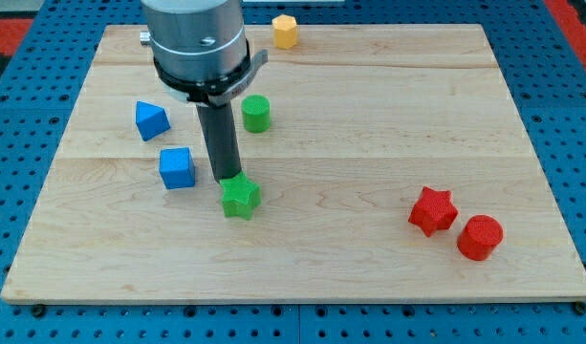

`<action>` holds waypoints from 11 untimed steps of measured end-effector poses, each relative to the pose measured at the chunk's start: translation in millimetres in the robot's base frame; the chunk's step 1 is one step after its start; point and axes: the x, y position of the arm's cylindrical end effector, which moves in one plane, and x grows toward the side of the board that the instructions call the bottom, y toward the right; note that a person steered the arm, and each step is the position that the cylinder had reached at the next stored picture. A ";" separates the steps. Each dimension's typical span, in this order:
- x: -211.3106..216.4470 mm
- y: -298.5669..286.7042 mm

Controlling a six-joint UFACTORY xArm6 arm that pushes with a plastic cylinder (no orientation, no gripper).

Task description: Move the blue blocks towards the bottom left of the board

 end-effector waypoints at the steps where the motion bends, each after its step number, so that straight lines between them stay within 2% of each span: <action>1: 11.7 5.0; 2: -3.5 26.6; 4: -51.4 -11.2; 5: -35.7 -72.6; 7: 32.6 -81.7; 9: 43.9 -116.1; 10: 4.9 -104.2; 11: -55.4 -90.3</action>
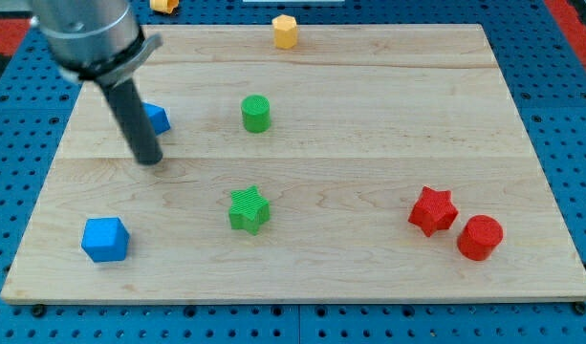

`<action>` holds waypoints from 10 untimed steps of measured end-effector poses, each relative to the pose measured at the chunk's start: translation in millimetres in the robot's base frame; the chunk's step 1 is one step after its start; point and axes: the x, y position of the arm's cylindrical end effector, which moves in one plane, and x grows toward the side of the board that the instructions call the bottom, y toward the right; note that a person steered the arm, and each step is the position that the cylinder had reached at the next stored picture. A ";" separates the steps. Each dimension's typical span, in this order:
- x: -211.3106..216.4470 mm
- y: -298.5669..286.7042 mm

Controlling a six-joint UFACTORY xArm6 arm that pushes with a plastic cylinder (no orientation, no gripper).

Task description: Move the blue blocks towards the bottom left of the board

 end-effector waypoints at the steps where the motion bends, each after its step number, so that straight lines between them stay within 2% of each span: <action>1: -61.0 38.0; 2: -75.0 20.4; 3: -53.3 -14.9; 4: -36.9 -23.4; 6: -118.7 -5.9; 7: -132.9 -23.0; 8: -92.8 -27.4; 10: 23.5 -26.7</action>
